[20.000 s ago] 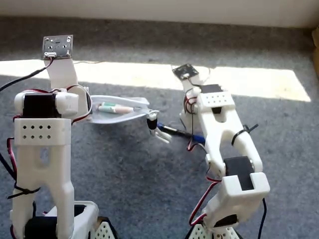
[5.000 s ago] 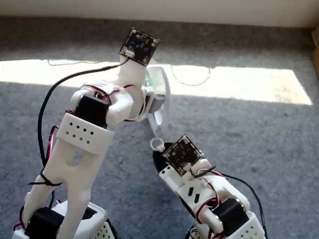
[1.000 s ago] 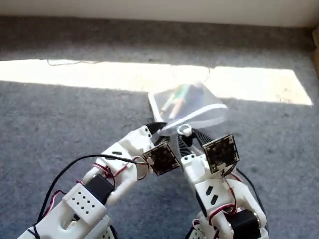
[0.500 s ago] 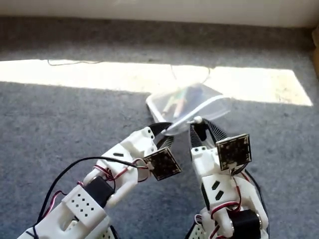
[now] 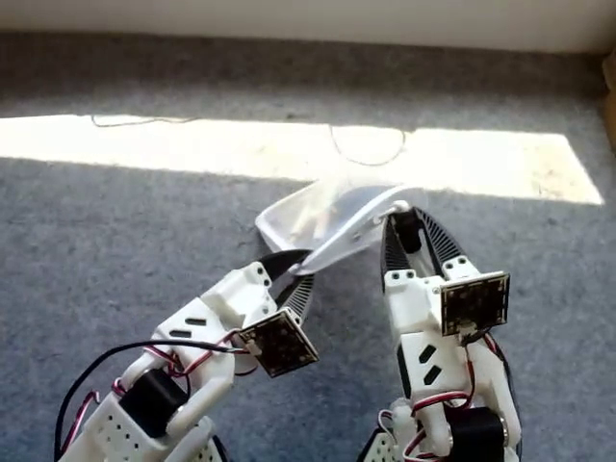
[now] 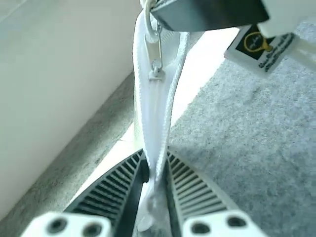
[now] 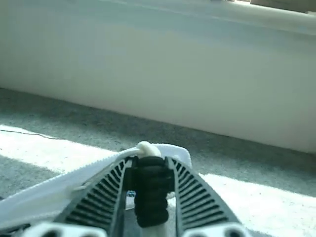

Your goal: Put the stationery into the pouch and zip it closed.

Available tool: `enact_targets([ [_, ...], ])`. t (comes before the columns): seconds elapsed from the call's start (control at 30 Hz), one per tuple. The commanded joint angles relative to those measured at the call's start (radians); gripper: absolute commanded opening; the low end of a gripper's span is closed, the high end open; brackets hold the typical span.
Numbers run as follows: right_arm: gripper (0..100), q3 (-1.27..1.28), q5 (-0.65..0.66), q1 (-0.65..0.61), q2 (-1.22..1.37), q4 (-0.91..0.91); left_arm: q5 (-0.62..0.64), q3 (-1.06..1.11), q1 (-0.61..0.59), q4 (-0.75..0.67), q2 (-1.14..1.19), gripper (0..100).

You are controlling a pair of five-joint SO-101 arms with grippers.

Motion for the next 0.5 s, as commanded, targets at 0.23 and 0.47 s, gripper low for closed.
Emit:
enact_targets([
  [0.23, 0.5, -0.071, 0.063, 0.077, -0.010, -0.056, 0.012, -0.033, -0.136, 0.158, -0.188, 1],
  [0.47, 0.5, -0.071, 0.063, 0.136, -0.010, -0.084, 0.014, -0.036, -0.140, 0.209, -0.252, 1],
])
